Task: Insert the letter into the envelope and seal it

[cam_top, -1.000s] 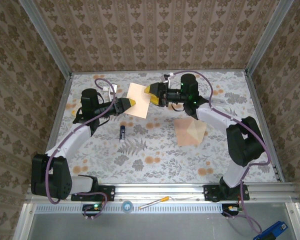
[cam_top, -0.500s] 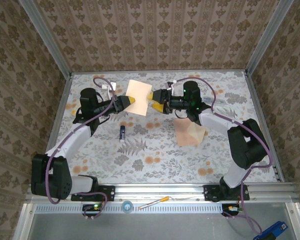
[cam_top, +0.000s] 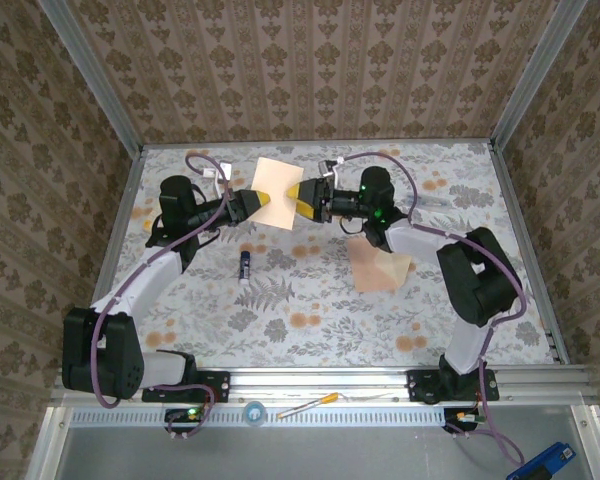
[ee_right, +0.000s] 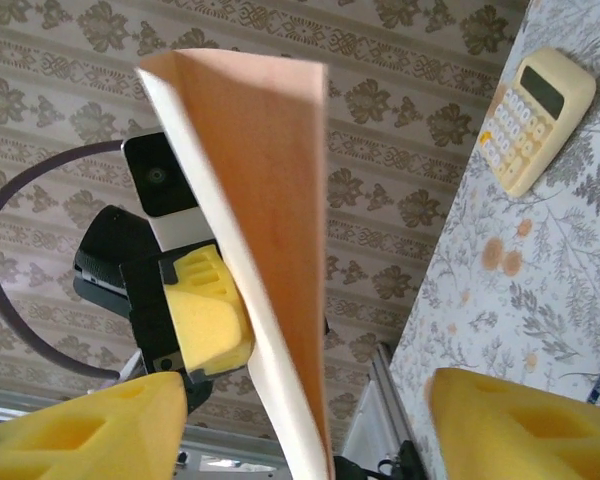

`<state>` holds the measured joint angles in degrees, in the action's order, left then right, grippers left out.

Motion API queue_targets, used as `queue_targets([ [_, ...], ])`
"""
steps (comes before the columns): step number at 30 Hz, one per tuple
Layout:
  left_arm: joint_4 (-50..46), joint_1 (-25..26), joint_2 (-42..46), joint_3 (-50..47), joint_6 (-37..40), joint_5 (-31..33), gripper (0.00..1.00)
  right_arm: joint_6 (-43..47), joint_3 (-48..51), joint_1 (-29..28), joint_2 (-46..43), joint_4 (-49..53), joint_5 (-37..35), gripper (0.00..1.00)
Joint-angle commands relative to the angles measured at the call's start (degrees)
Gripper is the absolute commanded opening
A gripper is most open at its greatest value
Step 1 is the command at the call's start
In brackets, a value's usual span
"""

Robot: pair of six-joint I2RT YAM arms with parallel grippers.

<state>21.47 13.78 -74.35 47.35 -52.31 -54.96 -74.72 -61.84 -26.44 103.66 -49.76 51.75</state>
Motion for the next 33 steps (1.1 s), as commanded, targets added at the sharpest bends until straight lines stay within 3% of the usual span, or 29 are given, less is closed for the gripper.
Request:
queue_targets([
  [1, 2.8, 0.63, 0.43, 0.75, -0.77, 0.2, 0.1, -1.88, -2.31, -0.62, 1.28, -5.9, 0.93, 0.53],
  [7, 3.13, 0.74, 0.04, 0.85, -0.95, -0.06, 0.11, -3.36, -2.66, -0.81, 1.96, -8.07, 0.29, 0.09],
  [9, 3.06, 0.7, 0.13, 0.85, -0.8, -0.16, 0.13, -3.33, -2.6, -0.87, 1.92, -7.9, 0.37, 0.0],
  [12, 2.29, 0.48, 0.17, 0.95, -0.17, -0.59, 0.21, -3.08, -2.35, -0.81, 1.61, -7.35, 0.78, 0.0],
  [18, -0.62, -3.15, 0.61, 2.32, 1.32, -4.47, 0.65, 1.96, -2.45, -0.72, -0.83, 1.4, 2.92, 0.0],
  [19, -1.66, -4.42, 0.52, 3.36, 1.95, -5.74, 0.68, 3.9, -2.72, -0.72, -1.49, 4.42, 3.59, 0.0],
  [24, -15.61, -6.85, -0.56, 9.72, 12.34, -8.05, 0.68, 10.0, -3.95, -0.72, -3.6, 13.96, 6.97, 0.0],
  [28, -19.92, -6.61, -2.67, 11.29, 16.09, -9.46, 0.67, 11.42, -4.25, -0.72, -4.5, 16.32, 8.09, 0.0],
  [33, -28.35, -6.41, -3.6, 11.45, 23.58, -6.29, 0.67, 11.51, -4.16, -0.8, -5.26, 16.61, 8.43, 0.0],
])
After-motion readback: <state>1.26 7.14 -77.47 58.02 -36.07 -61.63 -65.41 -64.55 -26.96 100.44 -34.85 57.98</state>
